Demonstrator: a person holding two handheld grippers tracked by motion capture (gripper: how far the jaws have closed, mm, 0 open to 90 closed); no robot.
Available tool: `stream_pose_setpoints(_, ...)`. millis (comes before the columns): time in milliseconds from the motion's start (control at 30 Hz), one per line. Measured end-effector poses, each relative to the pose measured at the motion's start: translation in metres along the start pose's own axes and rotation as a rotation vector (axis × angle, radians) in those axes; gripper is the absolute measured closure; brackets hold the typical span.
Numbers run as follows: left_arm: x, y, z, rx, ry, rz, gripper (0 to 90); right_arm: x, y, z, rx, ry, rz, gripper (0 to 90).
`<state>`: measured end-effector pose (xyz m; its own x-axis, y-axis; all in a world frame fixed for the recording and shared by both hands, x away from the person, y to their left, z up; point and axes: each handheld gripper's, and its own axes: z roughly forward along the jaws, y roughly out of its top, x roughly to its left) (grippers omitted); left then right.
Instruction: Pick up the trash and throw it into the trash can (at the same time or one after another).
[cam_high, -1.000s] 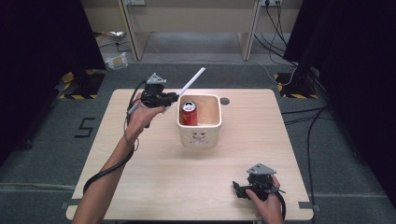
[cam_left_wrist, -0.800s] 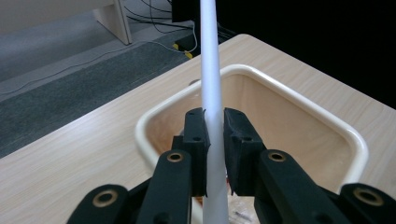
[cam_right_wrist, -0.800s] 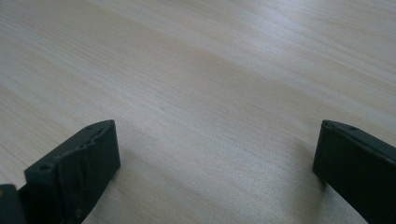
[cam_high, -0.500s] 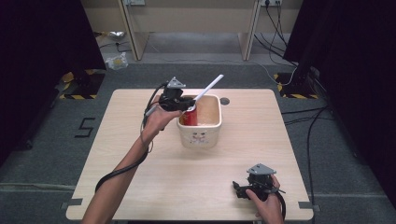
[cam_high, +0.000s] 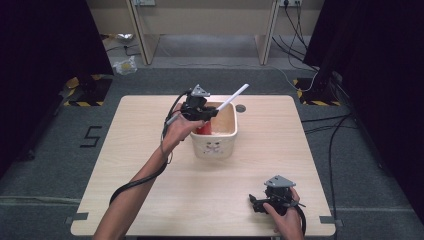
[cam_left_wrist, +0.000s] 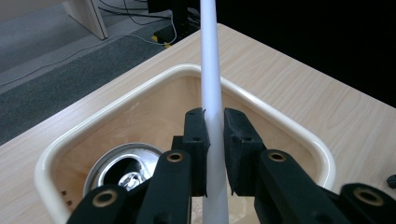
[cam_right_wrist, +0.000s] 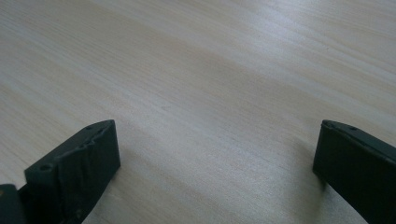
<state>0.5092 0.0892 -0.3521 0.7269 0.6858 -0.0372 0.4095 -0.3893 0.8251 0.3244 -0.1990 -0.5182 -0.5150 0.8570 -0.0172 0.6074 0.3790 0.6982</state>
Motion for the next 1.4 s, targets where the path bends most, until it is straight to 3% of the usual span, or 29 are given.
stream_pose_setpoints(533,-0.003,-0.008,0.024,0.069,0.004,-0.002,79.1,0.000,0.000,0.000,0.001,0.004,-0.001,0.7)
stream_pose_setpoints(867,-0.004,-0.010,0.026,0.099,0.013,0.011,77.5,0.000,0.000,0.000,0.003,0.005,-0.003,0.7)
stream_pose_setpoints(1133,-0.006,-0.008,0.022,0.082,0.024,0.014,64.9,0.000,0.000,-0.001,0.004,0.005,-0.005,0.8)
stream_pose_setpoints(1400,-0.004,-0.007,0.016,0.073,0.023,-0.017,51.6,0.000,0.000,-0.001,0.004,0.005,-0.005,0.7)
